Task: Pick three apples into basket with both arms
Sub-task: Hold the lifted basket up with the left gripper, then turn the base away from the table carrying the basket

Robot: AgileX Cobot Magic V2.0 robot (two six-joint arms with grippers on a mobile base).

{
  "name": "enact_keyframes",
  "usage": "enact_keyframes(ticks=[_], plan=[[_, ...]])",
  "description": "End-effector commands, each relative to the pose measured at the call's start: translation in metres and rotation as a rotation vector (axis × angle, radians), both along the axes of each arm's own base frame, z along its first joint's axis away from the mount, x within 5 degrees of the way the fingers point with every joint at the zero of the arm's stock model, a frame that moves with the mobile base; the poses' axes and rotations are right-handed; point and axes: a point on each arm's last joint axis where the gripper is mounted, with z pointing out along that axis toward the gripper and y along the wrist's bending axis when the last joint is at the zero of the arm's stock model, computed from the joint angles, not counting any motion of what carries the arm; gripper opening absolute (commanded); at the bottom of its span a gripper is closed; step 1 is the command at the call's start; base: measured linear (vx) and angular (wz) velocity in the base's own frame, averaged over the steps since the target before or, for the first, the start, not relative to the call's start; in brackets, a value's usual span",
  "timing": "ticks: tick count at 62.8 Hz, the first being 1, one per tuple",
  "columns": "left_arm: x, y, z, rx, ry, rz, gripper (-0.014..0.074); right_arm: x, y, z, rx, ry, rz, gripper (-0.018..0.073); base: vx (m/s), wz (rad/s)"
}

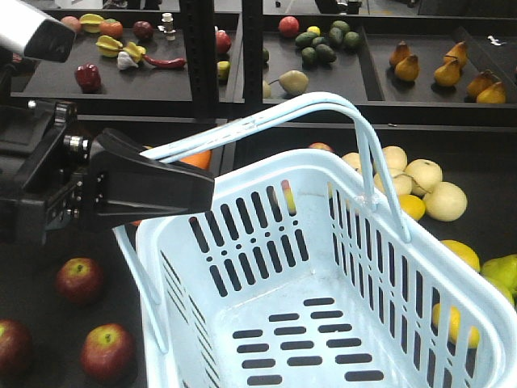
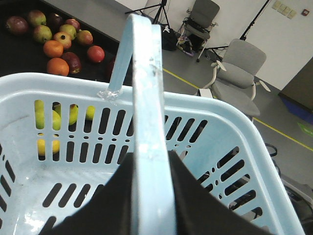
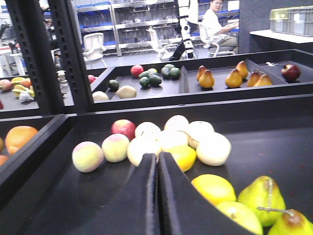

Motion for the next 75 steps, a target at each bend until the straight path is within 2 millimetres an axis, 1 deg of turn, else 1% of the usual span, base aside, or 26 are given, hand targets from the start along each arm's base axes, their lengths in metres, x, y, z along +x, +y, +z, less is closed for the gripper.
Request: enact_keyframes(ticks=[1, 27, 75], plan=[[-0.0197, 0.0004, 0.0096, 0.014, -0.024, -0.136, -0.0008, -0.0003, 0.0018, 0.0020, -0.022, -0.065, 0.019, -0.0005, -0.04, 0.15], [-0.0197, 0.0004, 0.0096, 0.014, -0.024, -0.136, -0.0007, -0.0003, 0.0018, 0.0020, -0.022, -0.065, 0.019, -0.0005, -0.06, 0.25], [-0.0197, 0.0004, 0.0096, 0.014, -0.024, -0.136, -0.0007, -0.0003, 0.0018, 0.0020, -0.022, -0.065, 0.019, -0.0005, -0.10, 0.39]])
